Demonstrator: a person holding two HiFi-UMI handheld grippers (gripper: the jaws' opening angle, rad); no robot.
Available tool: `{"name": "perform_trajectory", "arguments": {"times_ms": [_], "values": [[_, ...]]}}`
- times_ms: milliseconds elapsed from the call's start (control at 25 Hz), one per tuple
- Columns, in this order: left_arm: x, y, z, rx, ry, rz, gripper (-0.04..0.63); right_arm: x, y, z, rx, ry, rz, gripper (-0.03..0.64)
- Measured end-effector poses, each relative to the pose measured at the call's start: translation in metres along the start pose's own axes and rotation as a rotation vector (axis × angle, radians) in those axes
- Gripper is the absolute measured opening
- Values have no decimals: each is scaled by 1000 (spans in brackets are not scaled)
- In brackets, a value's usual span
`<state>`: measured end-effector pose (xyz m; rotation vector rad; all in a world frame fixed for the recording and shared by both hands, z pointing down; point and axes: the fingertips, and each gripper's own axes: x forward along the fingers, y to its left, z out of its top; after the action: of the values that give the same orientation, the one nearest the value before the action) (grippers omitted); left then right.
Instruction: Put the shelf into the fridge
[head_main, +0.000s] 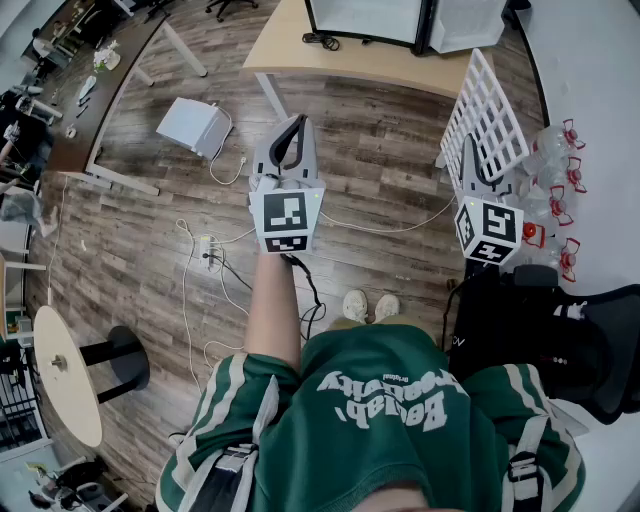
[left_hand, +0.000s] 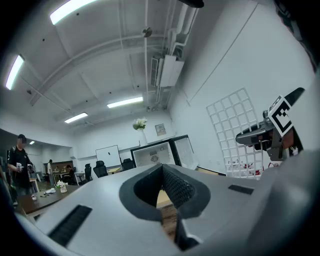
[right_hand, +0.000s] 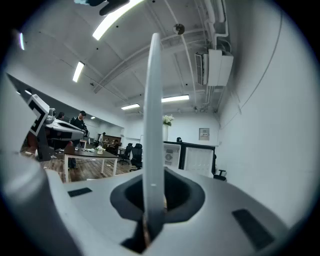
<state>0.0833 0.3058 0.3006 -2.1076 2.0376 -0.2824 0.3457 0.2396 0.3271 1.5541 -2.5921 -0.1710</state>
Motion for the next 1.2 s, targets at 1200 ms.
{"name": "perform_trajectory", "arguments": {"times_ms": [1200], "values": [[52,61,-30,-25,9,46,-6,93,34,23,3,-97,66,31]]}}
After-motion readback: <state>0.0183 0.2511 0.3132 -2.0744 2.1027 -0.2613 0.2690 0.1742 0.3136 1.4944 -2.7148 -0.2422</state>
